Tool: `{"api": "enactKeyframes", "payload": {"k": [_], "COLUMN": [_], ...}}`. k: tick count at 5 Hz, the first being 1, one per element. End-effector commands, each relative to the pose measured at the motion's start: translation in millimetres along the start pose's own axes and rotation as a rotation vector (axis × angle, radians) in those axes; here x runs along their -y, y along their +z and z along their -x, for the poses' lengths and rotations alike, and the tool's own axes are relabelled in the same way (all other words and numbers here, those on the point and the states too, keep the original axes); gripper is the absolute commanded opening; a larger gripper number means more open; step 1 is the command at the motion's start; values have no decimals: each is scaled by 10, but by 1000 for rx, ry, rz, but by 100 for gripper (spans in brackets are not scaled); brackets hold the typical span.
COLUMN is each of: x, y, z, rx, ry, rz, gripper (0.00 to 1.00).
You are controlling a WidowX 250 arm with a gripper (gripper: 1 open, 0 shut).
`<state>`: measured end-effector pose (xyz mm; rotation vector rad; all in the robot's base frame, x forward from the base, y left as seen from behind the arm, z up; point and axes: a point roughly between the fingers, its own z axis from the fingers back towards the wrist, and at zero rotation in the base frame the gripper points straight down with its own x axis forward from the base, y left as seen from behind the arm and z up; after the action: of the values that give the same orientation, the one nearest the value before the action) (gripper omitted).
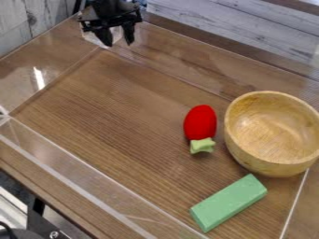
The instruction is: Move the red object to the right side of the table
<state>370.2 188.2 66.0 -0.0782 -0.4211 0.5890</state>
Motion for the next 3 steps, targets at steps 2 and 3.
{"api": "enactKeyframes", "payload": {"k": [2,3], "x": [-83,-122], "y": [156,111], "z": [-159,-129], "rx": [71,66], "ry": [-25,-31], "rz": [4,0], "gripper": [100,100]}}
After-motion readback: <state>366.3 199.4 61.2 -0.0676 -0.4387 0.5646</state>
